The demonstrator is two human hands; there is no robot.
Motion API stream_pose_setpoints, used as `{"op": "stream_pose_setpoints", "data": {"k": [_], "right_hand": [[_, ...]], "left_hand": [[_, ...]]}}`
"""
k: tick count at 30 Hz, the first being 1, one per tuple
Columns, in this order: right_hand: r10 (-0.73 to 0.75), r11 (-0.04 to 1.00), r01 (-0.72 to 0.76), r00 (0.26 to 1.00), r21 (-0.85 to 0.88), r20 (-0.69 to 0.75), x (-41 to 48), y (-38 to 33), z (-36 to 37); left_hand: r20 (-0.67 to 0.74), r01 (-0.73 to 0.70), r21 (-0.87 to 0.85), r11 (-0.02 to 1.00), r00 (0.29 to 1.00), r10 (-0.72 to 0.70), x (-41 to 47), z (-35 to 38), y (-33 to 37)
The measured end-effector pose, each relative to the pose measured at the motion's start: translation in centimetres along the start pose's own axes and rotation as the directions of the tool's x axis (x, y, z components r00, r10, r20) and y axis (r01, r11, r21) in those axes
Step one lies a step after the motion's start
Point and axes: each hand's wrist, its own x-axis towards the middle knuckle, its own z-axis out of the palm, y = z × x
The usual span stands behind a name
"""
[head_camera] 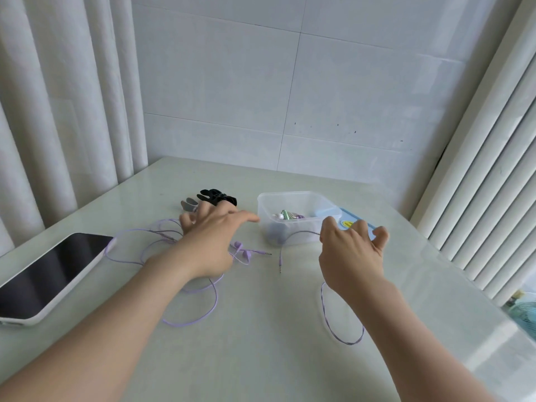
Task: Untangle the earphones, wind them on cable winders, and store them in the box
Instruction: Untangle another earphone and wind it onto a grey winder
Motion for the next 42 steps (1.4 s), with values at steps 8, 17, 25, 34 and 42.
{"op": "stream_pose_setpoints", "data": {"k": [8, 17, 25, 34, 42], "right_hand": [[-0.133, 0.9, 0.282, 0.905, 0.334, -0.405, 0.5, -1.3, 0.2], [0.093, 0.888, 0.151, 0.866, 0.435, -0.491, 0.4, -1.7, -0.1], [-0.149, 0.65, 0.318, 0.944, 0.691, -0.294, -0.9, -2.7, -0.4], [-0.084, 0.727, 0.26, 0.952, 0.635, -0.294, -0.4, -4.4, 2.2], [-0.18, 0.835, 0.324, 0.924, 0.444, -0.336, 0.4, -6.3, 3.0]], "left_hand": [[0.173, 0.038, -0.279, 0.96, 0.985, 0.011, -0.5, -0.4, 2.0], [-0.158, -0.066, -0.554, 0.83, 0.987, -0.026, 0.4, 0.4, 2.1], [-0.364, -0.289, -0.066, 0.955, 0.898, 0.247, 0.3, 1.6, 2.8], [-0.485, 0.002, -0.121, 0.993, 0.872, -0.061, 1.5, 1.4, 0.9], [-0.135, 0.352, -0.191, 0.916, 0.915, -0.38, 3.9, 4.1, -1.7]]}}
